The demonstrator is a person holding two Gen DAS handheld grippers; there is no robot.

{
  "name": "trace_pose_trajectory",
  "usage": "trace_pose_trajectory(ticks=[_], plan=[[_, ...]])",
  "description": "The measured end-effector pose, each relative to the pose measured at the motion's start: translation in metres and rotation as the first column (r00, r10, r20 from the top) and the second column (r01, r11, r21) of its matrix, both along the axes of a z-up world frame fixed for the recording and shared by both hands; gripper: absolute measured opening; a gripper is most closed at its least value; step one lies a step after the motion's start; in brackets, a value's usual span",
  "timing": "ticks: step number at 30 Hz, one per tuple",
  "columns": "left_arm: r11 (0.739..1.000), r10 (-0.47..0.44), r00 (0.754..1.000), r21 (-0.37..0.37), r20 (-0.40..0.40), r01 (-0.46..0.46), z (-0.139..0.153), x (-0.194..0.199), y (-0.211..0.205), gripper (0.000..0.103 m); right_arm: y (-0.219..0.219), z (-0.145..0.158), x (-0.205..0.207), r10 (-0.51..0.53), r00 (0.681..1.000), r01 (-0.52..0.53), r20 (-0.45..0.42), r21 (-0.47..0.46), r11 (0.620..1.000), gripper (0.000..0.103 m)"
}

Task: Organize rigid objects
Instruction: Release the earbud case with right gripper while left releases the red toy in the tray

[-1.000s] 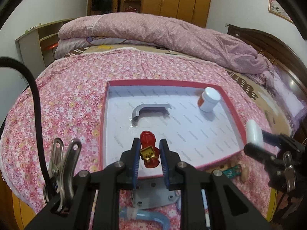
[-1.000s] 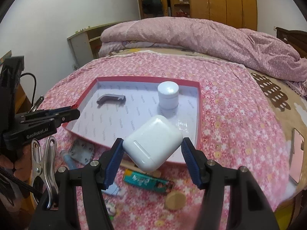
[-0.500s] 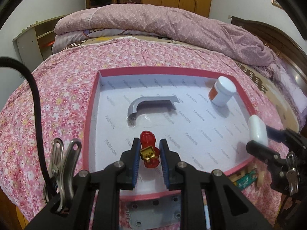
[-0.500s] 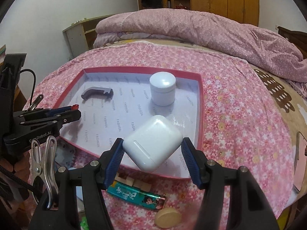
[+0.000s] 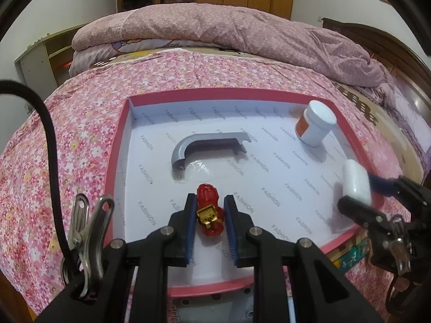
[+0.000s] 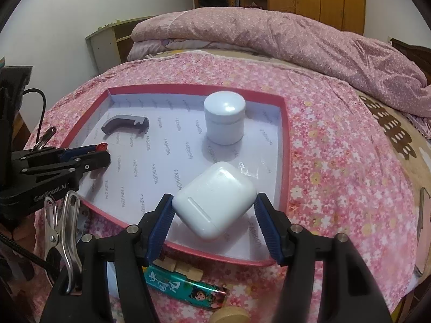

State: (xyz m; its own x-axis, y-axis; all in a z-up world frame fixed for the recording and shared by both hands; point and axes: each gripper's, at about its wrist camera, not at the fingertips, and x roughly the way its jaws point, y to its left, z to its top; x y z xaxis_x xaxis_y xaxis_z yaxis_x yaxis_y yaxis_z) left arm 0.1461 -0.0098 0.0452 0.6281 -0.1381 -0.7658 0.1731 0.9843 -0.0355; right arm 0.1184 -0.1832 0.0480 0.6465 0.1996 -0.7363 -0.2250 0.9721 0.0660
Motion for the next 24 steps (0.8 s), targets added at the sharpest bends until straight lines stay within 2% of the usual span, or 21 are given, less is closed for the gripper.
trace_pose_trajectory(ticks=[6,10,14,18,20,24], plan=[[1.000,-0.010,1.000,-0.026,-0.014,0.009,0.001,0.001,-0.003,0.022,0.002,-0.004,0.000,-0.005,1.000,0.005,0.016,-0.004,1.000,0.062],[1.000,0.008,1.000,-0.009,-0.024,-0.008,0.001,0.001,-0.005,0.039,0.001,-0.001,-0.003,-0.004,0.999,0.004,0.040,0.005,1.000,0.065],[1.000,-0.002,1.000,0.028,-0.020,0.002,0.002,-0.002,-0.009,0.048,0.001,-0.001,-0.005,0.007,0.999,-0.008,0.047,0.022,1.000,0.069],[0.999,-0.003,1.000,0.045,-0.001,0.004,0.005,-0.010,-0.011,0.051,0.002,0.002,-0.010,0.001,0.998,-0.003,0.055,0.043,0.999,0.070],[0.999,-0.003,1.000,0.041,0.003,0.003,0.007,-0.015,-0.012,0.056,0.001,0.005,-0.014,-0.002,0.998,-0.002,0.066,0.062,0.998,0.070],[0.999,-0.004,1.000,0.043,0.003,0.004,0.010,-0.021,-0.012,0.057,-0.002,0.010,-0.020,-0.006,0.996,-0.001,0.088,0.074,0.997,0.071]])
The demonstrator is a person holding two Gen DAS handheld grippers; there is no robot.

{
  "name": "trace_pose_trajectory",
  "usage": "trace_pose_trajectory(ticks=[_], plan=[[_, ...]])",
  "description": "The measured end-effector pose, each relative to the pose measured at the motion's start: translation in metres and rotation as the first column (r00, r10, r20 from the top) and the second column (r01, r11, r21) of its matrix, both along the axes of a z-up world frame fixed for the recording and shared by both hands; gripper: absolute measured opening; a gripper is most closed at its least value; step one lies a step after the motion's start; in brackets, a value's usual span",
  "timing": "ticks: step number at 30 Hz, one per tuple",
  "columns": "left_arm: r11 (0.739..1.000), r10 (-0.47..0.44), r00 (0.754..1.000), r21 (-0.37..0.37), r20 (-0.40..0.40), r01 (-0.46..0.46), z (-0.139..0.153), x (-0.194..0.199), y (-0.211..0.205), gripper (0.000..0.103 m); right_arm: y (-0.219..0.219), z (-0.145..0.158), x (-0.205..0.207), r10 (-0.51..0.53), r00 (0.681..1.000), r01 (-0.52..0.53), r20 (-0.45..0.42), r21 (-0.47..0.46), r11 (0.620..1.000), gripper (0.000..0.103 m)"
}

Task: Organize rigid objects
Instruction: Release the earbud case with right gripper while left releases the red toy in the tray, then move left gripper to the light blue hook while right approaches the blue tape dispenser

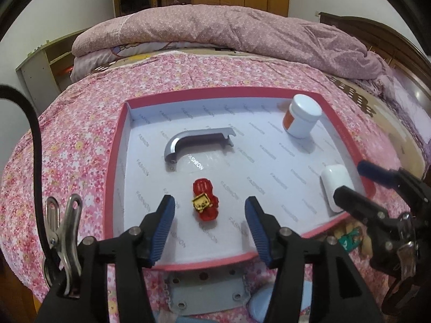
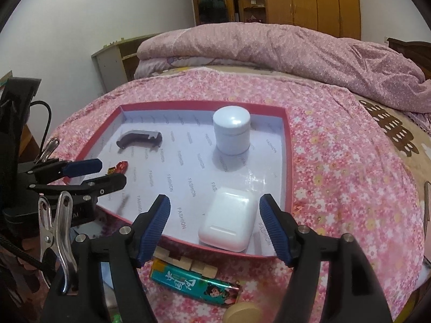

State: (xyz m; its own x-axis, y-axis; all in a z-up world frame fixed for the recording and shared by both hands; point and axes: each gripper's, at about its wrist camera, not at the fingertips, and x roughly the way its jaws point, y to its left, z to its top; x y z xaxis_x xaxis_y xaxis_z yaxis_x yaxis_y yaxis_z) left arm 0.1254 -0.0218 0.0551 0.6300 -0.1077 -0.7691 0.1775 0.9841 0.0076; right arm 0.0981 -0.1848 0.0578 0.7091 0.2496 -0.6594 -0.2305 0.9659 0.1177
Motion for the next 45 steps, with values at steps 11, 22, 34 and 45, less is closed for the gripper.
trace_pose_trajectory(ticks=[11,22,34,45], plan=[[1.000,0.006,1.000,-0.018,0.006,-0.006,0.006,-0.019,0.002,0.059,-0.003,0.009,-0.019,0.017,0.999,-0.019,0.027,0.074,0.997,0.071],[0.999,0.001,0.999,-0.035,0.033,0.000,0.019,-0.046,0.012,0.059,-0.001,0.006,-0.042,0.016,1.000,-0.017,0.012,0.080,0.997,0.071],[0.998,0.047,0.998,-0.051,0.041,-0.045,0.021,-0.078,0.041,0.059,-0.003,0.005,-0.070,0.008,1.000,-0.007,-0.011,0.069,0.998,0.071],[0.998,0.036,0.999,-0.047,0.019,-0.035,0.005,-0.099,0.055,0.059,-0.006,-0.008,-0.094,0.006,0.999,-0.004,-0.049,0.045,0.999,0.071]])
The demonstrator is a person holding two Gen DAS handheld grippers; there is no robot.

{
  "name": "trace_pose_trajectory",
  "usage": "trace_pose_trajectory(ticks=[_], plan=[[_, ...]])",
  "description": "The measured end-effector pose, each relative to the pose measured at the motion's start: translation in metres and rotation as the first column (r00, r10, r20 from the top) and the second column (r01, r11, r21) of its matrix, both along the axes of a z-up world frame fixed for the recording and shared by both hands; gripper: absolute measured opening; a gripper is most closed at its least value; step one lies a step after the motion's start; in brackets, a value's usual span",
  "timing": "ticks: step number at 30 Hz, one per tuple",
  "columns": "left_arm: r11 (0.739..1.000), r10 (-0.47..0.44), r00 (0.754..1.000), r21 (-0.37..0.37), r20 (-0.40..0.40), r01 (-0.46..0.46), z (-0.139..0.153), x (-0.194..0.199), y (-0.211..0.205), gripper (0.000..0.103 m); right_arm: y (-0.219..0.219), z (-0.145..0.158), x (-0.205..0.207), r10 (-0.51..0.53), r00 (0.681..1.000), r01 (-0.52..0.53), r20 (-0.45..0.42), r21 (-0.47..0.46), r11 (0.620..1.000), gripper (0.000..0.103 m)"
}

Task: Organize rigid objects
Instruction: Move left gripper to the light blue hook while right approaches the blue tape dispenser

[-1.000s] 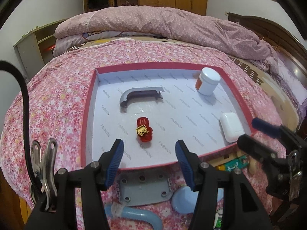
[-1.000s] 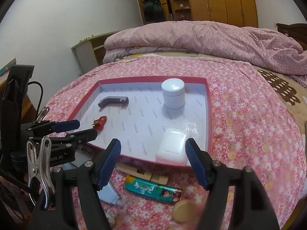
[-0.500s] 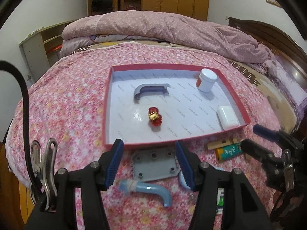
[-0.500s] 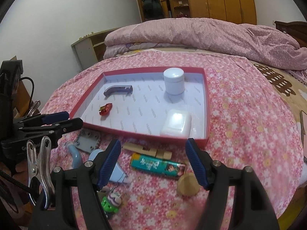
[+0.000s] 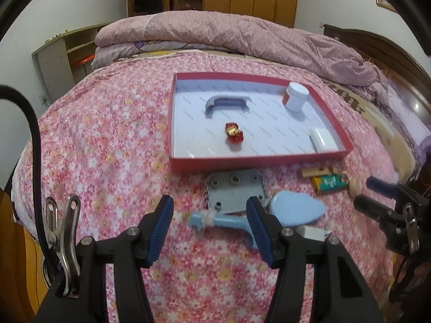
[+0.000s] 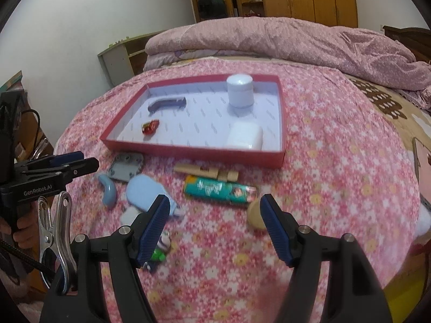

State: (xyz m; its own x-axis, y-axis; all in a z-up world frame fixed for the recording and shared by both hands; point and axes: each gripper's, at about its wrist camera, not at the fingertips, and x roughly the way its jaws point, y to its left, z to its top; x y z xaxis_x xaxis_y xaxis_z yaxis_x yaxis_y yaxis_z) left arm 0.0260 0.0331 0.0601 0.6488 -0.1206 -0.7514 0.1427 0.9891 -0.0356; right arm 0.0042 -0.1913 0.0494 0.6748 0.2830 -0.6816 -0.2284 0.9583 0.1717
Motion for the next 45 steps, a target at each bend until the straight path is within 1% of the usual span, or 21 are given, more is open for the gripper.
trace_pose_trajectory(ticks=[4,6,8,11,14,18,23,26,29,31,33,35,39,43,45], plan=[[0.998,-0.060,0.998,-0.009,-0.014,0.060,-0.006,-0.004,-0.002,0.059,-0.002,-0.008,-0.006,-0.005,1.000,0.005,-0.025,0.003,1.000,0.071],[0.996,-0.088,0.996,-0.012,-0.015,0.087,-0.008,-0.007,-0.002,0.064,-0.003,-0.011,-0.009,-0.006,0.999,0.006,-0.033,0.004,1.000,0.071],[0.995,-0.098,0.995,-0.003,-0.008,0.098,-0.010,-0.011,-0.002,0.072,-0.004,-0.013,-0.011,-0.007,0.999,0.007,-0.038,0.003,1.000,0.071],[0.993,-0.115,0.993,0.007,-0.012,0.115,-0.015,-0.013,-0.003,0.078,-0.003,-0.017,-0.013,-0.006,0.999,0.007,-0.050,0.007,1.000,0.071],[0.990,-0.142,0.990,-0.002,-0.011,0.142,-0.022,-0.016,-0.006,0.078,-0.001,-0.020,-0.015,-0.003,0.998,0.003,-0.061,0.003,1.000,0.071],[0.987,-0.158,0.987,0.016,0.001,0.158,-0.029,-0.015,-0.012,0.078,0.002,-0.025,-0.018,0.007,0.997,-0.007,-0.075,-0.002,1.000,0.071],[0.977,-0.213,0.977,0.014,-0.019,0.213,-0.043,-0.007,-0.015,0.079,0.006,-0.028,-0.021,0.020,0.996,-0.020,-0.082,-0.008,1.000,0.071],[0.977,-0.210,0.977,0.049,0.026,0.209,-0.046,-0.006,-0.017,0.079,0.010,-0.031,-0.021,0.024,0.995,-0.026,-0.094,-0.015,1.000,0.071],[0.974,-0.220,0.975,0.067,0.042,0.217,-0.048,-0.006,-0.018,0.079,0.014,-0.034,-0.020,0.032,0.994,-0.034,-0.105,-0.023,0.999,0.071],[0.976,-0.209,0.976,0.081,0.055,0.204,-0.049,-0.004,-0.017,0.079,0.015,-0.035,-0.020,0.036,0.994,-0.040,-0.105,-0.030,0.999,0.071],[0.981,-0.188,0.980,0.072,0.067,0.183,-0.049,-0.001,-0.013,0.081,0.016,-0.035,-0.019,0.038,0.994,-0.041,-0.106,-0.033,0.999,0.071],[0.982,-0.187,0.980,0.055,0.073,0.183,-0.050,0.001,-0.010,0.083,0.017,-0.034,-0.019,0.038,0.994,-0.041,-0.105,-0.031,0.999,0.071],[0.982,-0.180,0.980,0.073,0.090,0.173,-0.051,0.000,-0.013,0.083,0.022,-0.031,-0.013,0.031,0.995,-0.034,-0.093,-0.031,0.999,0.071],[0.986,-0.164,0.982,0.054,0.090,0.160,-0.049,-0.004,-0.011,0.075,0.031,-0.026,-0.001,0.047,0.995,-0.048,-0.089,-0.008,0.999,0.071],[0.987,-0.157,0.984,0.052,0.090,0.152,-0.049,-0.008,-0.009,0.074,0.038,-0.024,0.003,0.063,0.994,-0.064,-0.084,-0.007,0.998,0.071]])
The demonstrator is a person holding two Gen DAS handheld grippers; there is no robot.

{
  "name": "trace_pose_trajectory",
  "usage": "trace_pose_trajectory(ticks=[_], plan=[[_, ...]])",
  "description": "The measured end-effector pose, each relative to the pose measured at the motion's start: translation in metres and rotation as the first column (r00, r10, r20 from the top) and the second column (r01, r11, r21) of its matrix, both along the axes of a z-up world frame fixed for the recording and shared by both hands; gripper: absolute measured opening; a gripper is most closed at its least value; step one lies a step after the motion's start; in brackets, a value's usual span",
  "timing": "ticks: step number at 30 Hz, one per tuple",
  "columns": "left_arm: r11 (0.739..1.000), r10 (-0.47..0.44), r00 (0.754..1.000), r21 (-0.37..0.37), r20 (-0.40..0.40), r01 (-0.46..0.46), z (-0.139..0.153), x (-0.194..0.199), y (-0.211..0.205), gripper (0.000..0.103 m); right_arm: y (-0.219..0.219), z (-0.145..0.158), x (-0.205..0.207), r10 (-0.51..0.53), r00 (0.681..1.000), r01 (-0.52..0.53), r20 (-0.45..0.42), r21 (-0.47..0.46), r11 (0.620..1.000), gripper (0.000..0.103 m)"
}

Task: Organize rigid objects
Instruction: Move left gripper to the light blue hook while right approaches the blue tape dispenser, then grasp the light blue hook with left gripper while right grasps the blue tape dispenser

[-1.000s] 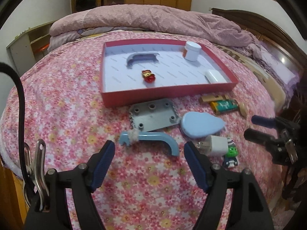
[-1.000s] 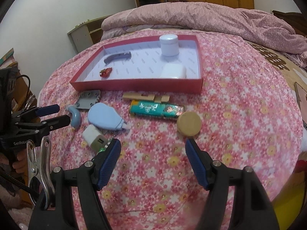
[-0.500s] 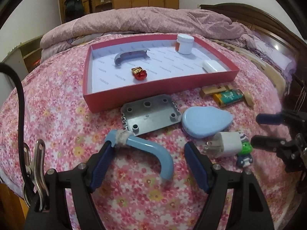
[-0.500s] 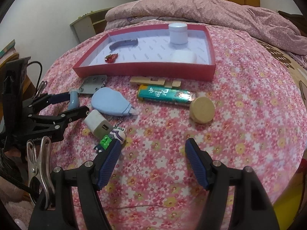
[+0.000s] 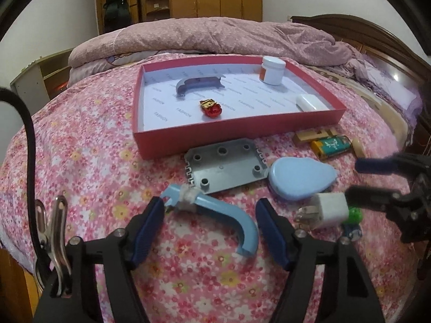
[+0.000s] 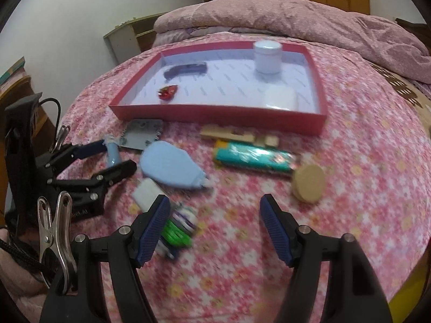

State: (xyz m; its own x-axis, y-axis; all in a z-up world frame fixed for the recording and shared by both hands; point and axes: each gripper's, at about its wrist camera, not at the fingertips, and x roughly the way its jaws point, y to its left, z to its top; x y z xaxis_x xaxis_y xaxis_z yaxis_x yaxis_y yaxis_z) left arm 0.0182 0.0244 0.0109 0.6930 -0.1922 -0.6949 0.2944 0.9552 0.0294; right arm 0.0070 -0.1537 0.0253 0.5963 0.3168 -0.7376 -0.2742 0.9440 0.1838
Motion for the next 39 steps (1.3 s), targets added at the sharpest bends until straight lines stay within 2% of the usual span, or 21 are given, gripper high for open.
trace_pose_trajectory(ticks=[9,11,13,15,16,17,20,23,26,29,33,34,35,39], plan=[[0.999,-0.035,0.999,0.006,0.010,0.035,0.000,0.008,-0.003,0.075,0.028,0.009,0.019,0.061,0.998,-0.060,0.032,-0.018,0.998,0.071],[0.999,-0.044,0.999,-0.004,0.014,0.044,0.001,0.008,-0.002,0.067,0.030,0.011,0.022,0.059,0.998,-0.059,0.033,-0.011,0.998,0.071],[0.998,-0.059,0.998,-0.012,0.015,0.059,0.003,0.006,-0.001,0.065,0.029,0.012,0.021,0.061,0.998,-0.061,0.025,0.001,0.998,0.071],[0.997,-0.071,0.997,-0.003,0.024,0.071,0.005,0.002,-0.002,0.054,0.028,0.011,0.020,0.065,0.998,-0.065,0.016,0.006,0.998,0.071],[0.997,-0.074,0.997,0.004,0.024,0.074,0.005,0.001,-0.002,0.034,0.028,0.011,0.020,0.066,0.998,-0.066,0.015,0.004,0.998,0.071],[0.997,-0.075,0.997,0.000,0.006,0.075,0.005,0.001,0.000,0.033,0.028,0.011,0.020,0.068,0.998,-0.068,0.014,0.000,0.998,0.071],[0.998,-0.061,0.998,-0.030,-0.014,0.061,0.005,0.002,0.005,0.033,0.029,0.011,0.019,0.077,0.997,-0.077,0.010,-0.009,0.997,0.071],[0.998,-0.065,0.998,-0.025,-0.025,0.065,0.006,-0.001,0.007,0.033,0.030,0.011,0.021,0.076,0.997,-0.076,0.008,-0.020,0.997,0.071],[0.996,-0.083,0.996,-0.015,-0.033,0.082,0.008,-0.008,0.007,0.044,0.026,0.012,0.020,0.072,0.997,-0.072,0.006,-0.020,0.997,0.071],[0.996,-0.087,0.996,0.005,-0.027,0.087,0.011,-0.014,0.004,0.049,0.020,0.015,0.015,0.067,0.998,-0.066,0.016,-0.014,0.998,0.071],[0.998,-0.057,0.998,0.033,-0.031,0.058,0.008,-0.021,0.001,0.050,0.022,0.019,0.007,0.098,0.995,-0.097,0.034,-0.021,0.995,0.071],[0.998,-0.044,0.998,0.037,-0.034,0.045,0.006,-0.023,0.001,0.046,0.025,0.020,0.006,0.110,0.993,-0.109,0.040,-0.026,0.994,0.071],[0.999,-0.033,0.999,0.039,-0.039,0.034,0.004,-0.024,0.001,0.032,0.027,0.020,0.005,0.121,0.992,-0.119,0.043,-0.031,0.992,0.071],[1.000,-0.019,0.999,0.021,-0.046,0.020,0.004,-0.025,0.003,0.018,0.040,0.016,0.005,0.160,0.986,-0.158,0.047,-0.055,0.986,0.071]])
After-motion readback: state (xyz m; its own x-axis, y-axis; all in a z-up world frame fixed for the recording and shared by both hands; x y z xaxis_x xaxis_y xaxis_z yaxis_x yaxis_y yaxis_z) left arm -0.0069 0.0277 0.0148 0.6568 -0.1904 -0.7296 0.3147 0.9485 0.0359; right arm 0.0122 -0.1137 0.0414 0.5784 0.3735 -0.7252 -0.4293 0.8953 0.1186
